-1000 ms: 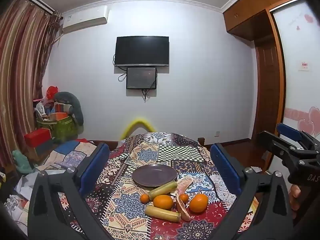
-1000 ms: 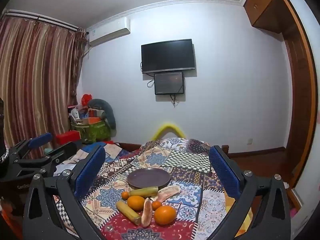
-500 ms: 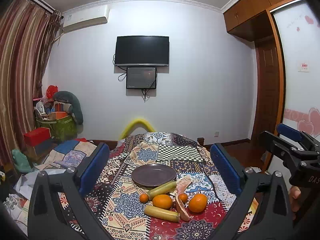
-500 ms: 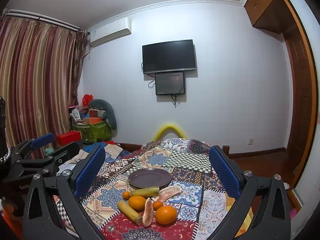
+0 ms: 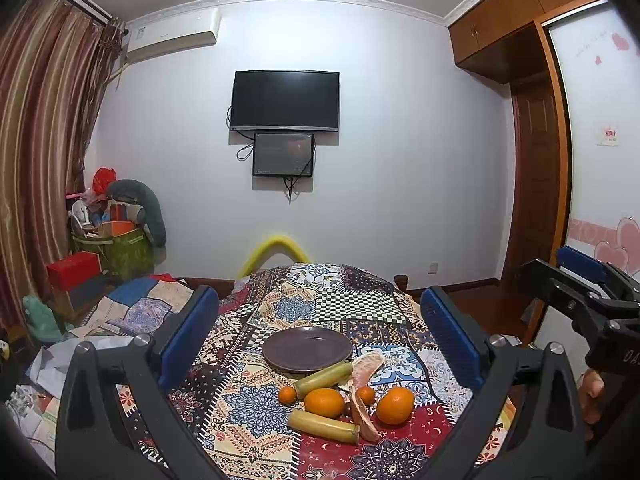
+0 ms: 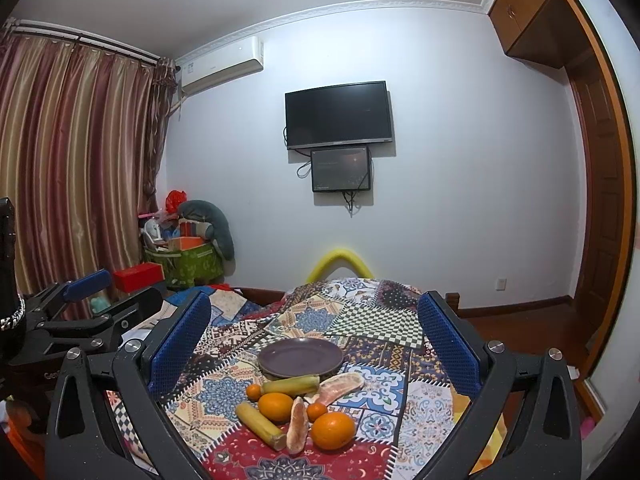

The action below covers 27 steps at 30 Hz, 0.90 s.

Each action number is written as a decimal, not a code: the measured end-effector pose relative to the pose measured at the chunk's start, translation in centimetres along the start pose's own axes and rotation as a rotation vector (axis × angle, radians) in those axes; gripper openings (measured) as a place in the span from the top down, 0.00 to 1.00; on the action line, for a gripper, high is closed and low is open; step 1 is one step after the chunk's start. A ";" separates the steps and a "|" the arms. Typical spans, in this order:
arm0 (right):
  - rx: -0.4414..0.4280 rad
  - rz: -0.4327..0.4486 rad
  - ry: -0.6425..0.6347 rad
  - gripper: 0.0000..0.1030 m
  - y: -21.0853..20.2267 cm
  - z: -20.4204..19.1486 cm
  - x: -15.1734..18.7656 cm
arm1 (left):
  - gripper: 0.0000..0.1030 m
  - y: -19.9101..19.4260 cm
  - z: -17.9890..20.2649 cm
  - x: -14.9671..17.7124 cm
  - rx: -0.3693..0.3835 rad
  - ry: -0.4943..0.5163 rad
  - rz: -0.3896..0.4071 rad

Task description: Organize fruits

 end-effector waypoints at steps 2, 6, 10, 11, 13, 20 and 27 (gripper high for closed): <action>-0.001 0.001 -0.001 0.00 0.0 0.0 0.0 | 0.01 0.0 0.0 0.0 -0.001 0.001 0.000; -0.001 0.001 -0.001 0.00 0.0 -0.1 0.0 | 0.01 0.0 0.0 0.0 0.001 -0.001 0.000; -0.003 0.003 -0.001 0.00 -0.1 -0.2 -0.1 | 0.01 0.0 0.0 0.0 0.001 0.000 0.000; -0.004 0.003 -0.001 0.00 -0.1 -0.2 -0.1 | 0.01 0.0 0.0 0.0 0.001 -0.001 0.000; -0.004 0.003 0.000 0.00 -0.1 -0.2 -0.1 | 0.01 0.0 0.0 0.0 0.001 0.000 0.000; -0.007 0.005 0.000 0.00 -0.1 -0.2 -0.2 | 0.01 0.1 0.0 0.0 0.002 -0.003 -0.003; -0.008 0.006 0.003 0.00 -0.1 -0.3 -0.2 | 0.01 0.1 -0.1 0.0 0.003 -0.003 -0.003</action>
Point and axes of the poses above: each gripper's, at about its wrist camera, not at the fingertips, and y roughly the way its jaws point, z to its right, x to its underside, the point moved 5 cm from there along y, roughly the way its jaws point, and after that the axes turned 13 degrees about y, right-handed, at the moved point
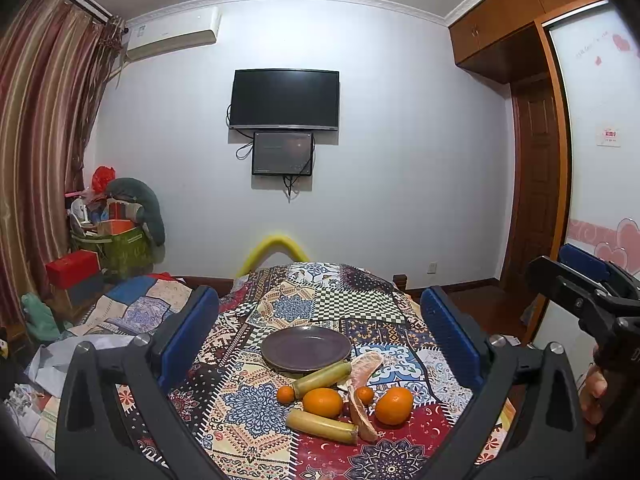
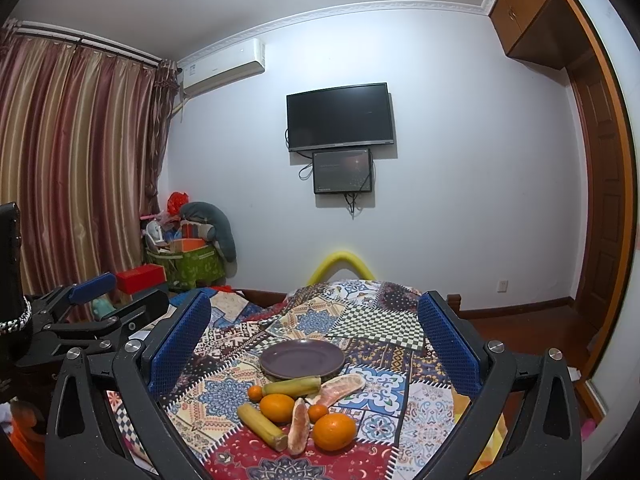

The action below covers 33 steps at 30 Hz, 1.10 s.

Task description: Organize fruits

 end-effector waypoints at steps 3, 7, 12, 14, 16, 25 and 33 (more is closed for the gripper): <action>0.000 0.000 0.000 0.00 0.0 0.0 0.0 | 0.01 0.0 0.0 0.0 -0.001 0.000 0.000; 0.000 0.000 0.000 0.00 0.0 0.0 0.0 | 0.01 0.1 0.0 0.1 0.002 -0.003 -0.004; 0.000 -0.009 -0.002 0.00 0.2 0.2 0.2 | 0.01 0.4 0.0 0.2 0.000 -0.006 -0.006; 0.000 -0.011 -0.003 0.00 0.3 0.3 0.2 | 0.01 0.6 0.0 0.3 0.004 -0.011 -0.010; 0.001 -0.012 -0.003 0.00 0.4 0.3 0.3 | 0.01 0.7 -0.1 0.3 0.010 -0.015 -0.016; 0.045 -0.047 -0.021 0.00 1.8 1.0 1.3 | 0.01 2.5 -0.1 1.5 0.031 -0.017 -0.052; 0.111 -0.211 0.040 0.00 5.7 4.1 4.2 | 0.01 7.3 0.0 5.2 0.010 0.018 -0.200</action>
Point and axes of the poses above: each gripper's, at about its wrist camera, not at the fingertips, and y roughly the way its jaws point, z to its right, x to its underside, the point moved 5 cm from there along y, roughly the way its jaws point, and after that the axes turned 13 degrees about y, right-handed, at the moved point
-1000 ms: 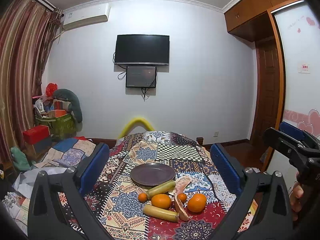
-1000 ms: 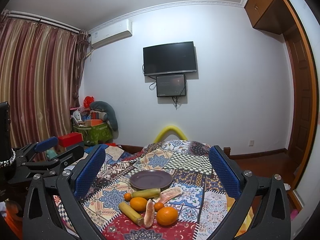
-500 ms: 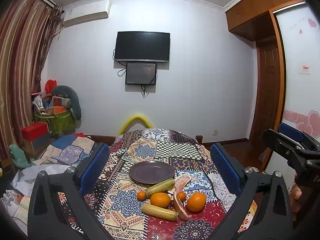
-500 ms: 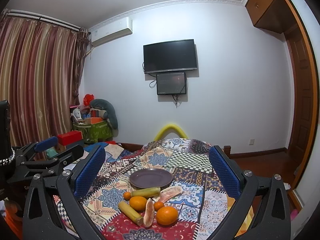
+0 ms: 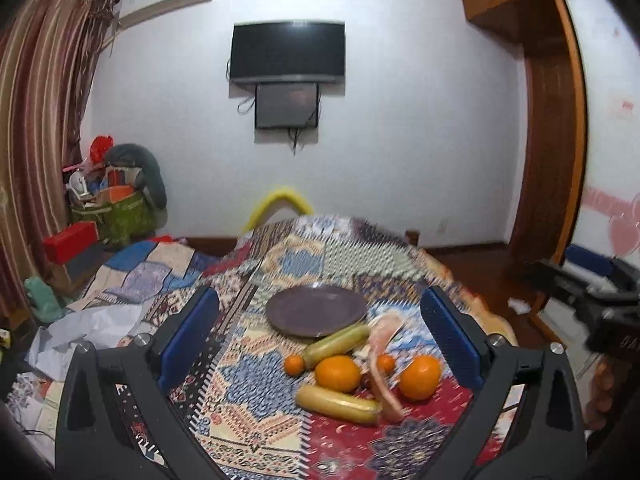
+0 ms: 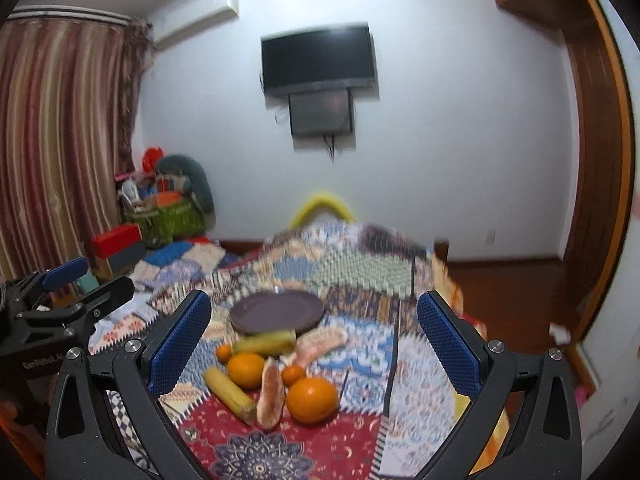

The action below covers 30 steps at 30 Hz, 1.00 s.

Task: Organize fruits
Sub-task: 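Lower the left gripper onto the yellow corn cob while the right gripper approaches the large orange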

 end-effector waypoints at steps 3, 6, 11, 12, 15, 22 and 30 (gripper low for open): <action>0.014 -0.035 0.013 0.00 1.2 1.1 0.7 | 0.01 2.8 0.1 1.9 0.002 0.002 -0.080; 0.056 -0.059 -0.008 0.00 2.4 1.6 1.5 | 0.01 5.2 0.1 3.7 0.014 -0.008 -0.154; 0.102 -0.123 -0.033 0.00 4.4 2.7 3.1 | 0.01 8.9 0.6 6.7 0.058 -0.044 -0.271; 0.113 -0.140 -0.036 0.00 4.9 3.0 3.5 | 0.01 9.5 0.7 7.2 0.068 -0.045 -0.295; 0.133 -0.195 -0.041 0.00 6.2 3.8 4.8 | 0.01 10.9 1.4 8.4 0.085 -0.044 -0.347; 0.105 -0.299 -0.033 0.01 8.1 4.6 7.2 | 0.01 13.1 3.2 10.9 0.128 -0.044 -0.447; 0.057 -0.402 -0.014 0.04 9.7 4.7 9.6 | 0.01 14.8 4.6 13.0 0.148 -0.047 -0.543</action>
Point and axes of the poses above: each gripper's, at about its wrist camera, not at the fingertips, and y roughly the way its jaws point, z to its right, x to its underside, the point moved 5 cm from there along y, roughly the way its jaws point, and after that the axes turned 13 degrees about y, right-handed, at the moved point
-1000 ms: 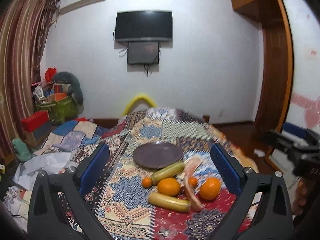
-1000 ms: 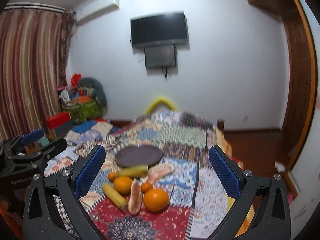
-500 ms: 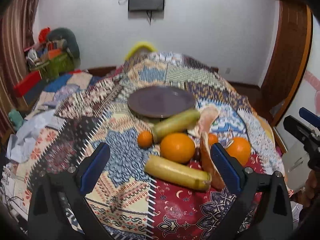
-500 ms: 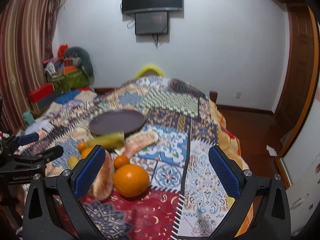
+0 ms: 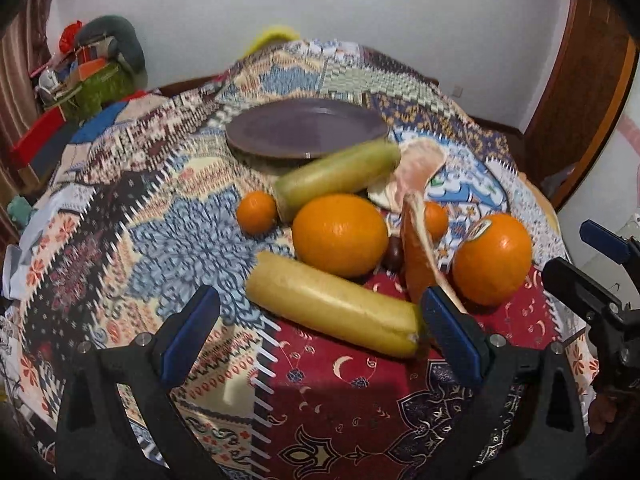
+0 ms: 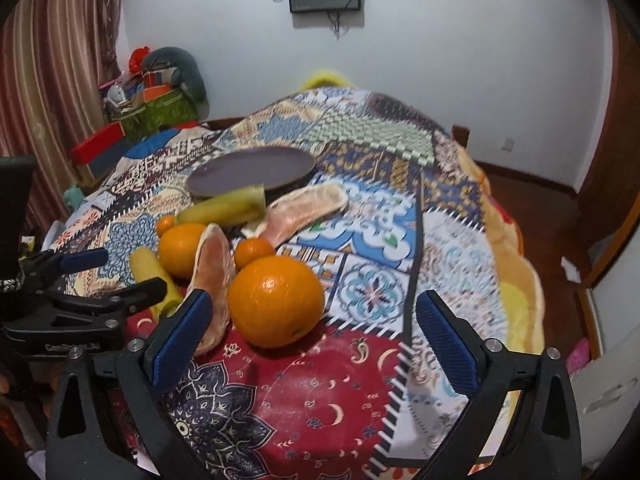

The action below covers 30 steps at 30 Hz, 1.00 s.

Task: Organize fruits
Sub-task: 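Lower the left gripper onto the yellow corn cob while the right gripper approaches the large orange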

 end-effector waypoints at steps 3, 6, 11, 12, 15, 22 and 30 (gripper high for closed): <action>-0.015 -0.029 0.006 0.07 0.8 -0.1 0.3 | 0.01 0.8 0.1 0.4 0.043 -0.037 -0.009; -0.009 -0.036 0.016 0.09 1.4 0.0 0.4 | 0.00 1.4 -0.1 0.5 0.089 -0.083 -0.023; -0.015 -0.058 0.018 0.16 2.2 0.3 0.3 | 0.00 2.7 -0.5 0.3 0.102 -0.128 -0.055; -0.020 -0.059 0.019 0.16 2.2 0.3 0.3 | 0.00 2.9 -0.3 0.1 0.084 -0.108 -0.059; -0.027 -0.062 0.011 0.16 2.5 0.1 0.2 | 0.00 3.4 -0.1 -0.2 0.056 -0.089 -0.072; -0.056 -0.094 -0.006 0.16 3.5 -0.9 0.3 | 0.18 3.2 -0.7 0.2 0.040 -0.049 -0.050; -0.122 -0.121 -0.002 0.36 4.0 -1.7 0.4 | 0.37 1.2 -2.0 0.9 0.031 0.013 -0.031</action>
Point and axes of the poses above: each gripper's, at about its wrist camera, not at the fingertips, and y roughly the way its jaws point, z to its right, x to its underside, the point moved 5 cm from there along y, roughly the way its jaws point, and after that the axes turned 13 degrees about y, right-handed, at the moved point
